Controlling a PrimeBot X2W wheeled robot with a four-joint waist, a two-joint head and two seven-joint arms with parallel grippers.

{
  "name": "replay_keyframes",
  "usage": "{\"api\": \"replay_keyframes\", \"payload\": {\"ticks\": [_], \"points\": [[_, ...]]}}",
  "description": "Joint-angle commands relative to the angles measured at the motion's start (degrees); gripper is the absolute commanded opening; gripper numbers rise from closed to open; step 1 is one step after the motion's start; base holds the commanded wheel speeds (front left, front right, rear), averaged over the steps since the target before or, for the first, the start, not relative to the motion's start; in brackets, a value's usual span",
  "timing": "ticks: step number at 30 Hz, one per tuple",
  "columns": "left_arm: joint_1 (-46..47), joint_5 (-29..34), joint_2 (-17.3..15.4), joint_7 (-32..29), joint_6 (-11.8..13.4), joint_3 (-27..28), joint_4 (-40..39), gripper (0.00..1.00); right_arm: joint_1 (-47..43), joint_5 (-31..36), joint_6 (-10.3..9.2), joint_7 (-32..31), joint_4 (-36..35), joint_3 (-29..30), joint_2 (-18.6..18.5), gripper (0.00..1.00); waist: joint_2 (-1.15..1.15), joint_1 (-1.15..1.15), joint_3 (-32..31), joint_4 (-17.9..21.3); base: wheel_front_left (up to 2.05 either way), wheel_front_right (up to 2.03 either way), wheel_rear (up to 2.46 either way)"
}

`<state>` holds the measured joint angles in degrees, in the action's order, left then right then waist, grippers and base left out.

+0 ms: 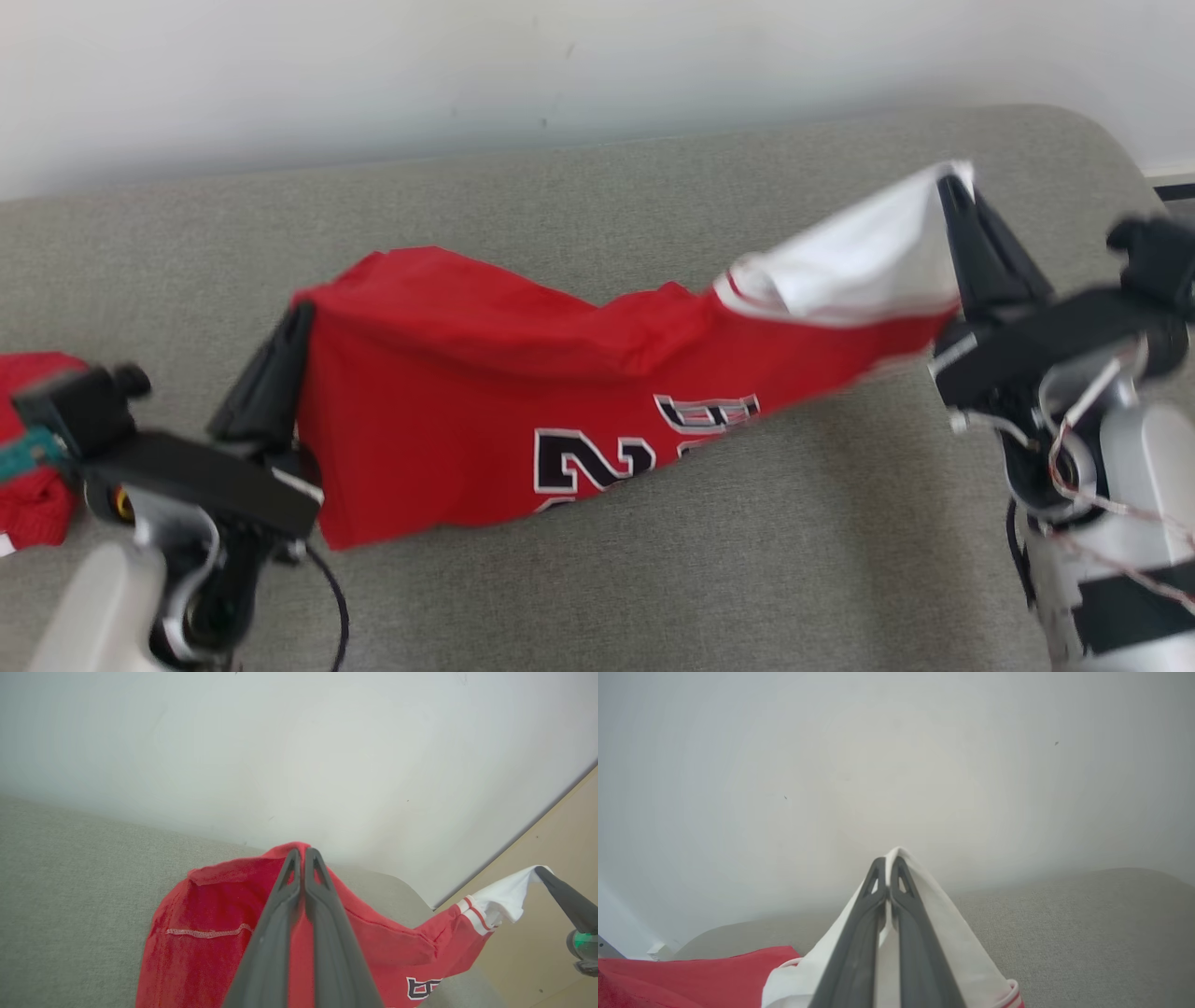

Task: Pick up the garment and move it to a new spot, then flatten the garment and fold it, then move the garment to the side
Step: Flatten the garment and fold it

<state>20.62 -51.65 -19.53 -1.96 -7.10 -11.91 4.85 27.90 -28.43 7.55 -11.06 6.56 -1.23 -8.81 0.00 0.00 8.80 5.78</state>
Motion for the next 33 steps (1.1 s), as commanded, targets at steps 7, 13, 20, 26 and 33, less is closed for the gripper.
{"api": "replay_keyframes", "payload": {"ticks": [7,13,20,26,33], "points": [[10.3,-2.3,-0.9,-3.0,2.0,2.3,1.7,0.0,11.9,-5.3,-0.14,-1.3,1.7,-6.4,-4.8,0.0,0.0,0.0,0.2,1.5,0.0,0.0,0.0],[20.3,0.8,-0.6,-2.3,5.0,2.6,3.6,0.0,22.6,-6.0,-0.14,1.0,6.6,-8.6,-6.2,0.0,0.0,0.0,3.7,2.4,0.0,0.0,0.0],[33.6,5.0,-1.7,-1.1,6.9,2.7,5.9,0.0,34.5,-4.7,-0.14,5.1,12.4,-7.8,-4.6,0.0,0.0,0.0,9.7,4.1,0.0,0.0,0.0],[45.4,7.4,-3.1,-1.1,8.1,3.2,7.4,0.0,44.0,-3.0,-0.14,8.3,17.5,-5.6,-2.6,0.0,0.0,0.0,16.1,5.5,0.0,0.0,0.0],[56.3,12.2,-4.9,2.5,8.6,3.1,10.2,0.0,52.8,-0.3,-0.14,15.9,22.5,-0.3,0.7,0.0,0.0,0.0,21.1,6.8,0.0,0.0,0.0]]}}
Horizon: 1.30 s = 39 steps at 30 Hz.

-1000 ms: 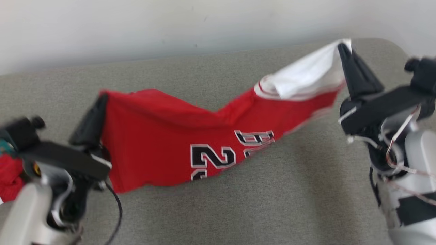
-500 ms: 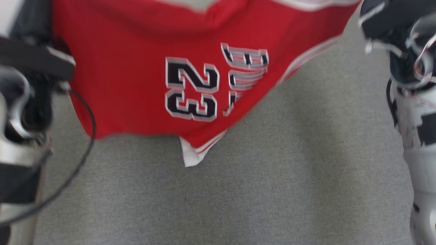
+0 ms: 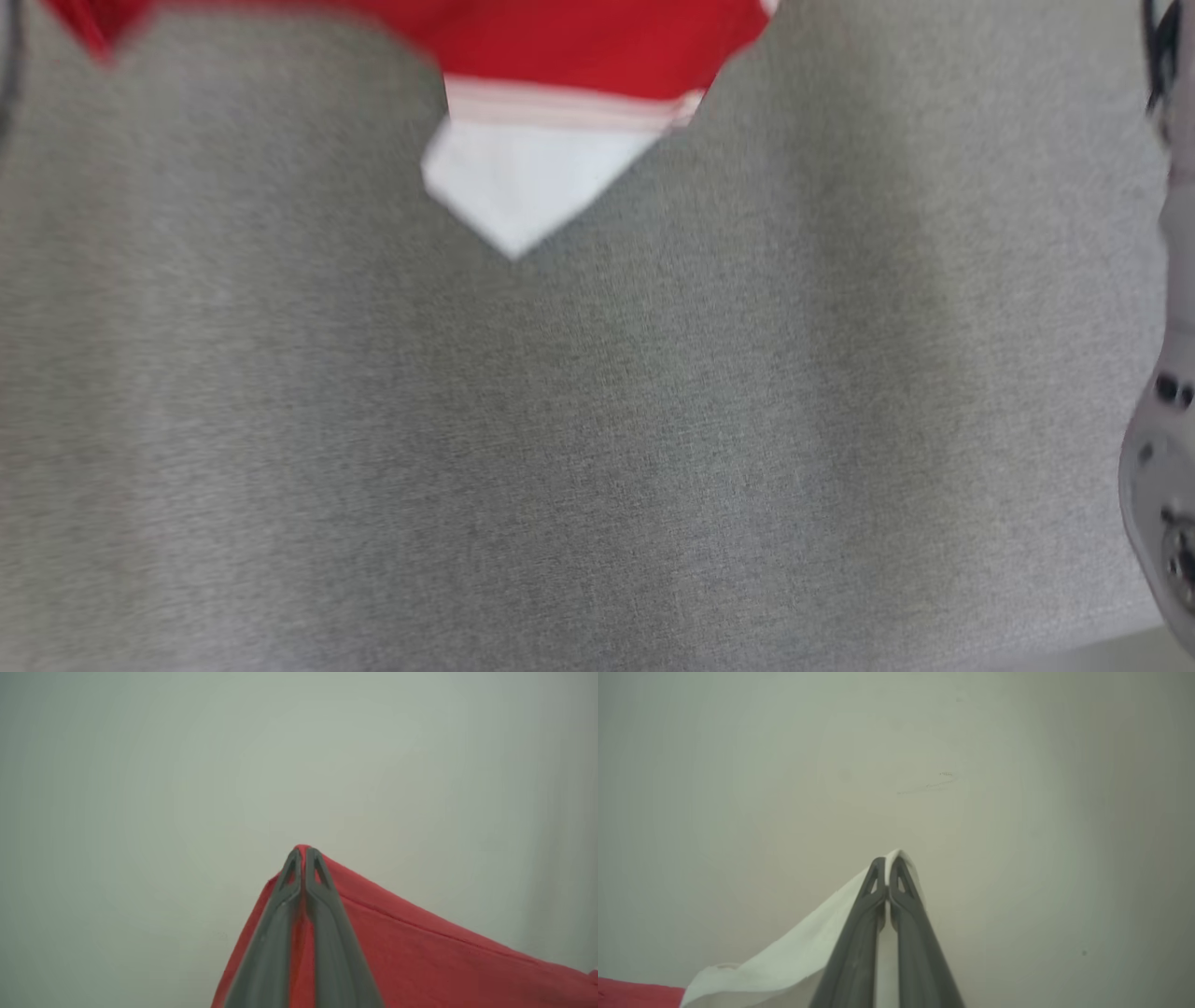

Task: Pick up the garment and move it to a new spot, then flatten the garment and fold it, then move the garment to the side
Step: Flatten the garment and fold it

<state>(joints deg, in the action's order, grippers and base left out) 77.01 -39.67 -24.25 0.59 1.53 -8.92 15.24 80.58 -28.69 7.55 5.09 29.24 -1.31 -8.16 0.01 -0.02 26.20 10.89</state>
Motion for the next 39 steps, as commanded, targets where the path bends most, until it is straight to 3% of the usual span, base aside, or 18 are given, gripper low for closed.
{"api": "replay_keyframes", "payload": {"ticks": [1,8,14,18,24,31,39], "points": [[1.3,0.6,-0.2,1.2,0.3,0.4,0.4,0.0,1.4,0.7,-0.14,1.4,0.5,0.7,0.5,0.0,-0.01,0.02,4.2,1.9,0.0,0.0,0.0],[8.4,1.6,1.6,9.5,-0.9,1.7,2.1,0.0,9.7,9.3,-0.14,9.6,0.4,3.7,0.6,0.0,-0.01,0.02,6.8,1.6,0.0,0.0,0.0],[7.1,0.0,2.9,12.6,-3.7,2.4,2.9,0.0,10.5,14.6,-0.14,10.0,-12.9,7.3,0.3,0.0,-0.01,0.02,10.2,0.3,0.0,0.0,0.0],[4.7,-0.5,3.9,13.5,-5.4,1.8,3.1,0.0,7.4,15.7,-0.14,10.0,-14.9,6.5,-0.4,0.0,-0.01,0.02,11.9,-0.3,0.0,0.0,0.0],[0.1,-1.7,4.6,13.9,-7.1,0.9,2.6,0.0,1.3,13.8,-0.14,10.0,-15.0,2.4,-2.9,0.0,-0.01,0.02,13.1,-1.1,0.0,0.0,0.0],[-9.2,-4.1,2.8,11.5,-8.4,-1.6,-0.8,0.0,-8.8,7.2,-0.14,8.0,-15.6,-4.5,-7.3,0.0,-0.01,0.02,10.1,-2.0,0.0,0.0,0.0],[-23.4,-8.4,0.9,6.2,-8.5,-4.0,-7.6,0.0,-24.3,1.3,-0.14,-0.4,-24.0,-2.8,-10.0,0.0,-0.01,0.02,3.5,-3.1,0.0,0.0,0.0]]}}
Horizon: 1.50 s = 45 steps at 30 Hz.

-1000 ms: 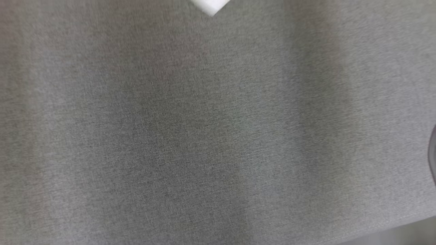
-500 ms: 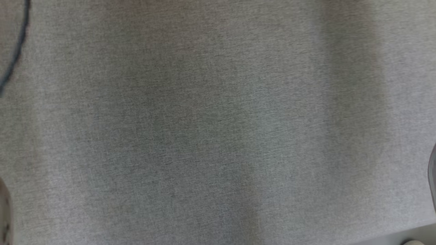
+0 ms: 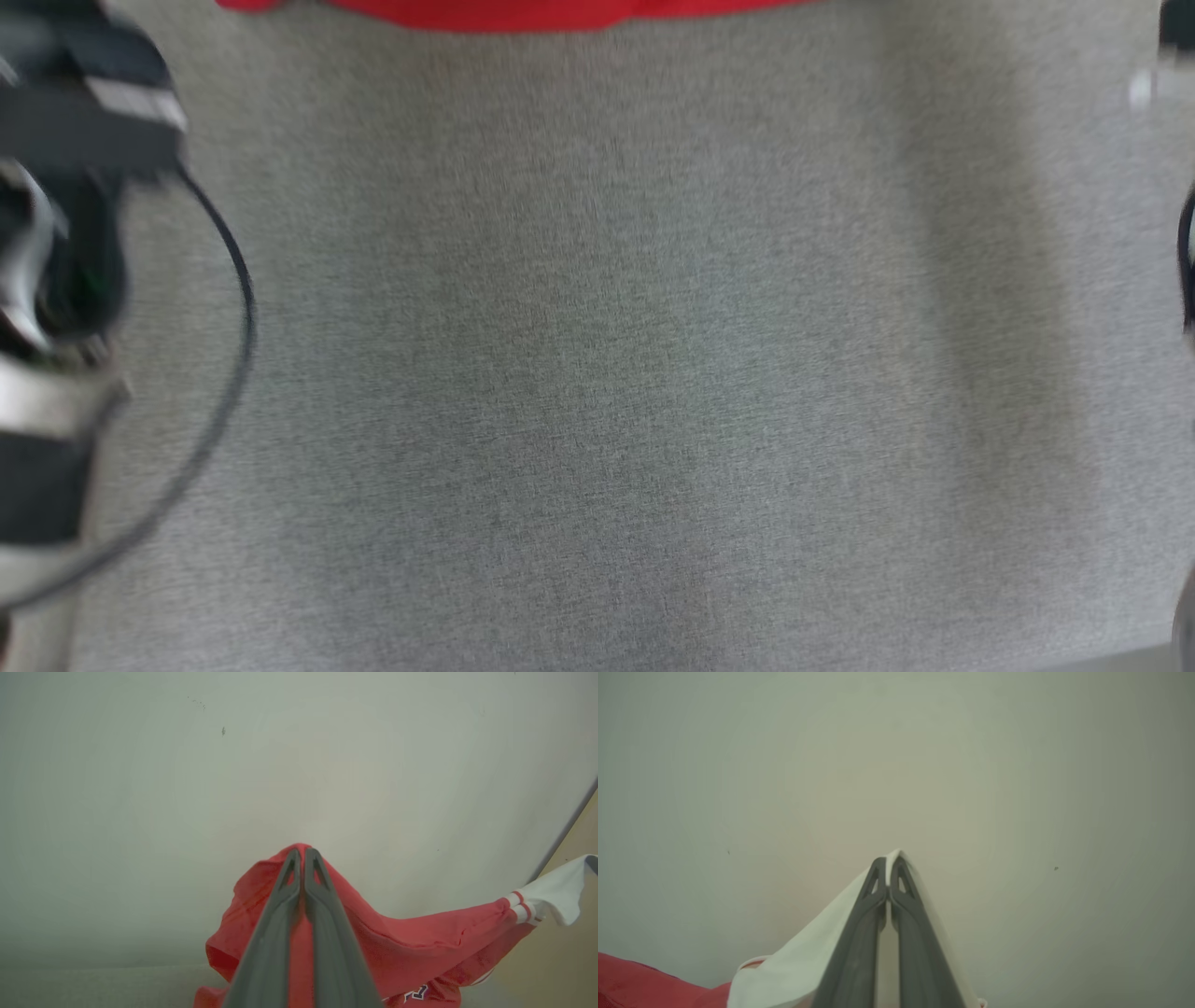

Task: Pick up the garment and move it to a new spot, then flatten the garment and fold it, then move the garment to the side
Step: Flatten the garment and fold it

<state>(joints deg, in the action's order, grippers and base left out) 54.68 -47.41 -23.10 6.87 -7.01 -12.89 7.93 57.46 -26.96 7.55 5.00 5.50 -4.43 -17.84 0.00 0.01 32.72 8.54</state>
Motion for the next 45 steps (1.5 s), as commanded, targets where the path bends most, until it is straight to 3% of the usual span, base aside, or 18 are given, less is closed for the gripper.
{"api": "replay_keyframes", "payload": {"ticks": [1,6,12,17,30,38,45], "points": [[-3.0,-1.2,-0.3,-0.5,0.2,0.0,-0.9,0.0,-3.4,-0.7,-0.14,-1.7,-1.4,1.2,-0.1,0.0,0.0,-0.01,-4.0,-0.9,0.0,0.0,0.0],[-11.1,-3.5,0.3,-1.9,0.9,-1.0,-3.1,0.0,-13.4,0.8,-0.14,-8.2,-6.8,4.0,-0.1,0.0,0.0,-0.01,-8.2,-1.4,0.0,0.0,0.0],[-23.3,-6.1,2.1,-0.7,2.3,-1.4,-4.3,0.0,-28.4,1.7,-0.14,-15.2,-12.7,8.7,4.8,0.0,0.0,-0.01,-13.5,-1.4,0.0,0.0,0.0],[-32.3,-8.0,4.0,1.7,3.3,-1.4,-4.6,0.0,-37.8,3.4,-0.14,-17.8,-13.3,11.2,8.5,0.0,0.0,-0.01,-16.9,-1.5,0.0,0.0,0.0],[-45.1,-7.9,6.0,3.9,2.0,-5.3,-0.9,0.0,-53.3,6.9,-0.14,-26.5,-14.1,19.7,14.0,0.0,0.0,-0.01,-23.5,-3.0,0.0,0.0,0.0],[-54.7,-7.4,5.8,4.8,3.4,-7.1,-1.3,0.0,-62.3,6.4,-0.14,-32.5,-17.9,25.0,14.9,0.0,0.0,-0.01,-27.3,-3.6,0.0,0.0,0.0],[-58.9,-7.6,5.3,4.7,4.6,-7.5,-1.8,0.0,-67.5,5.2,-0.14,-35.2,-17.1,25.2,14.9,0.0,0.0,-0.01,-28.5,-3.4,0.0,0.0,0.0]]}}
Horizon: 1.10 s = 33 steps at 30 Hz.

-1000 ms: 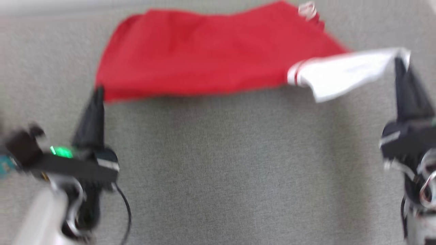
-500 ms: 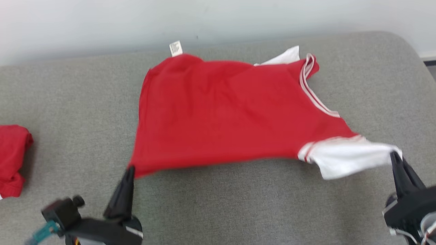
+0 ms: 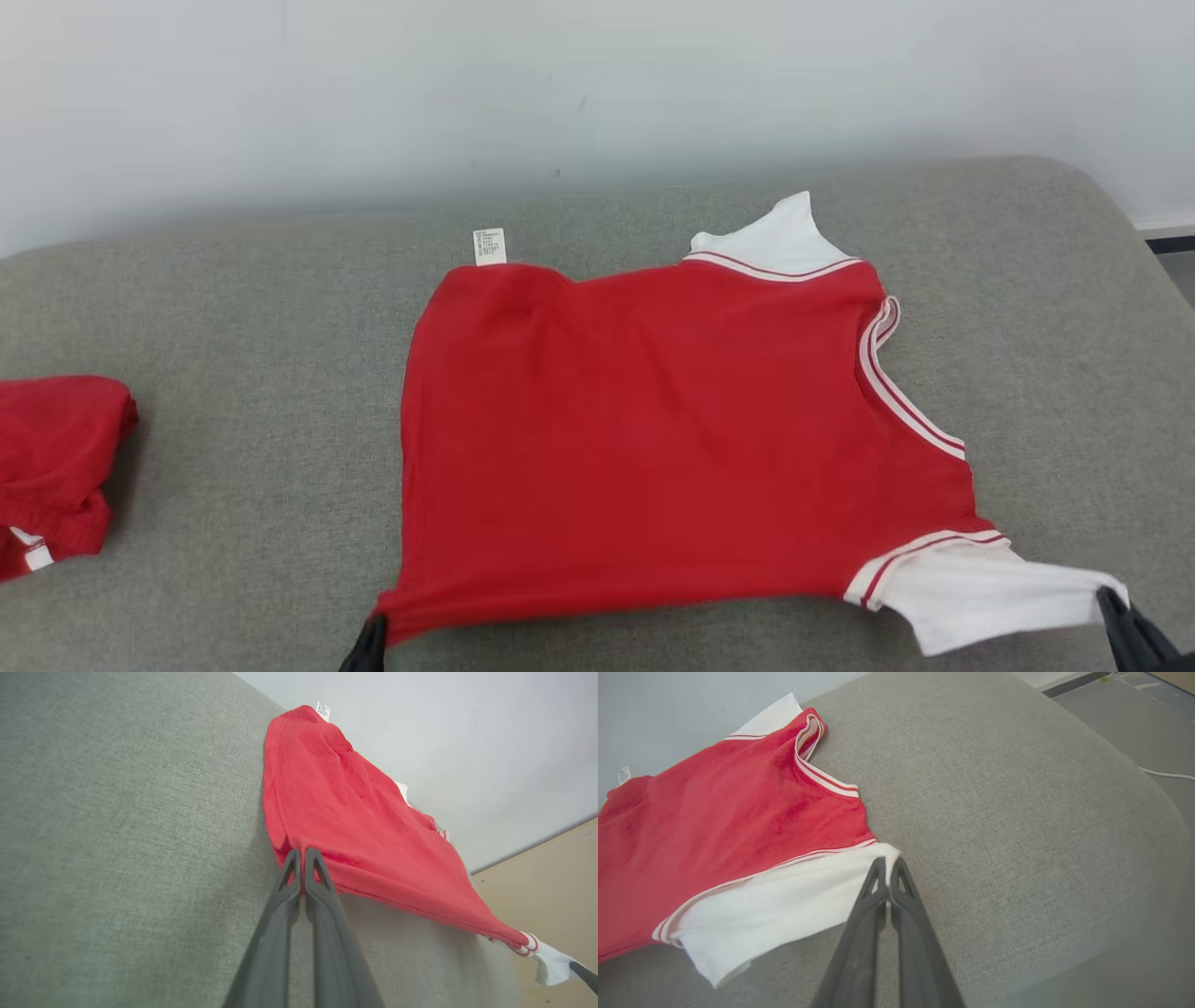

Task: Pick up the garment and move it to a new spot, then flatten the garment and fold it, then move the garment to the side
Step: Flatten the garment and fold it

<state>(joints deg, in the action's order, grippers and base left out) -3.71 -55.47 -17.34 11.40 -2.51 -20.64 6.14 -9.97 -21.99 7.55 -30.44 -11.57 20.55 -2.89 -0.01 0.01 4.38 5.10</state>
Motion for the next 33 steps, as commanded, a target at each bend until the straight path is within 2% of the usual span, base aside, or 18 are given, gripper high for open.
{"api": "replay_keyframes", "payload": {"ticks": [1,9,17,21,26,33], "points": [[-1.0,0.8,-0.7,-0.2,0.4,0.0,-0.1,0.0,-0.6,0.1,-0.14,-0.2,0.1,0.3,-0.1,0.0,0.01,-0.01,-0.2,0.2,0.0,0.0,0.0],[-3.7,2.9,-3.3,-2.1,2.8,-1.3,-0.4,0.0,-4.5,0.6,-0.14,-5.6,0.5,0.8,-0.1,0.0,0.01,-0.01,-0.5,0.6,0.0,0.0,0.0],[-5.2,3.3,-5.5,-5.9,4.7,-2.4,-1.6,0.0,-6.7,-0.4,-0.14,-11.7,-3.3,2.3,-0.1,0.0,0.01,-0.01,0.2,1.0,0.0,0.0,0.0],[-6.2,3.0,-7.3,-8.7,6.4,-2.5,-2.5,0.0,-7.2,-1.5,-0.14,-13.7,-4.7,2.6,-0.1,0.0,0.01,-0.01,0.8,1.2,0.0,0.0,0.0],[-7.0,2.9,-8.8,-9.9,7.7,-1.9,-5.0,0.0,-6.6,-1.8,-0.14,-12.6,-5.8,2.0,-0.1,0.0,0.01,-0.01,1.0,1.3,0.0,0.0,0.0],[-5.3,4.9,-8.9,-9.4,8.7,-2.2,-9.7,0.0,-2.6,-1.1,-0.14,-5.4,-8.8,-1.1,0.0,0.0,0.01,-0.01,1.0,1.2,0.0,0.0,0.0]]}}
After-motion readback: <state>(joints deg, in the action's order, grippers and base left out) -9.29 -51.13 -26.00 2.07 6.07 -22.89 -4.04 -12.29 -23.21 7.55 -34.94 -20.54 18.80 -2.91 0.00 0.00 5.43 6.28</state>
